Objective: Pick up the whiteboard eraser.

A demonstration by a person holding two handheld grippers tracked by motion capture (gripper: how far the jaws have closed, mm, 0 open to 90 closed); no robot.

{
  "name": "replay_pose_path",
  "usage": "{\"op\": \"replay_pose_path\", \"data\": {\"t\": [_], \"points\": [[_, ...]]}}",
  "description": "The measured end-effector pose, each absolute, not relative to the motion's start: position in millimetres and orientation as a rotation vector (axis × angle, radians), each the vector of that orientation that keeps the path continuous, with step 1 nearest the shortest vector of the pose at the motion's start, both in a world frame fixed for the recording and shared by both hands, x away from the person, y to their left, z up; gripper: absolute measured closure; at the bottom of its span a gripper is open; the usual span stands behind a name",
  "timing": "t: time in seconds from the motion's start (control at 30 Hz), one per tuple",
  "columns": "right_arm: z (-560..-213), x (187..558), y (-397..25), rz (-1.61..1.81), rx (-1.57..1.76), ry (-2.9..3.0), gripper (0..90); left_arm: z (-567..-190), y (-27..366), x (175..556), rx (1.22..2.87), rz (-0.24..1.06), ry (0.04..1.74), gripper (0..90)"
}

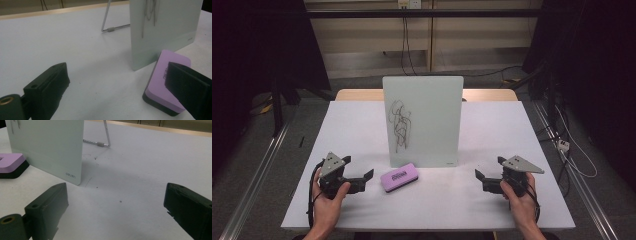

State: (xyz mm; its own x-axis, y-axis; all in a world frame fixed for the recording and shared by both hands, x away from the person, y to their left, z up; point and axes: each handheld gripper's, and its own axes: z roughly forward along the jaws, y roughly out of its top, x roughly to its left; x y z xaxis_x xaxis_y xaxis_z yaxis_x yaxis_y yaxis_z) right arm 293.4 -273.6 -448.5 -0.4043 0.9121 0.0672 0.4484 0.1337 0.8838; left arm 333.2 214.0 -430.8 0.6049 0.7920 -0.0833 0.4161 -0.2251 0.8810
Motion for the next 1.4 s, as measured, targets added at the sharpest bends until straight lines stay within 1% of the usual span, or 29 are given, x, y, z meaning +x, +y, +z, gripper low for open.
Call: {"op": "replay_pose_path", "data": {"t": [0.43,0.57,0.67,0.7,0.73,0.83,0.97,1.17,1.27,1.4], "points": [[-450,294,-276,1.228,1.309,1.933,6.2,-430,209,336,1.921,0.469,0.929,7.0],[-450,294,-276,1.232,1.312,1.939,6.2,-430,206,338,1.956,0.430,0.901,7.1],[-450,295,-276,1.233,1.311,1.941,6.3,-430,202,339,2.001,0.426,0.870,8.0],[-450,295,-276,1.234,1.310,1.946,6.3,-430,201,339,1.998,0.416,0.877,10.0],[-450,295,-275,1.231,1.309,1.952,6.3,-430,200,340,2.026,0.376,0.852,10.4],[-450,295,-275,1.237,1.306,1.958,6.2,-429,197,341,2.038,0.350,0.838,12.9],[-451,297,-276,1.231,1.311,1.959,6.3,-427,194,342,2.041,0.327,0.813,12.1],[-451,296,-275,1.228,1.313,1.959,6.2,-421,190,347,2.077,0.302,0.839,8.1],[-451,296,-275,1.225,1.316,1.959,6.2,-418,188,348,2.093,0.267,0.816,8.1],[-451,295,-275,1.218,1.314,1.956,6.2,-415,181,350,2.121,0.262,0.768,8.1]]}}
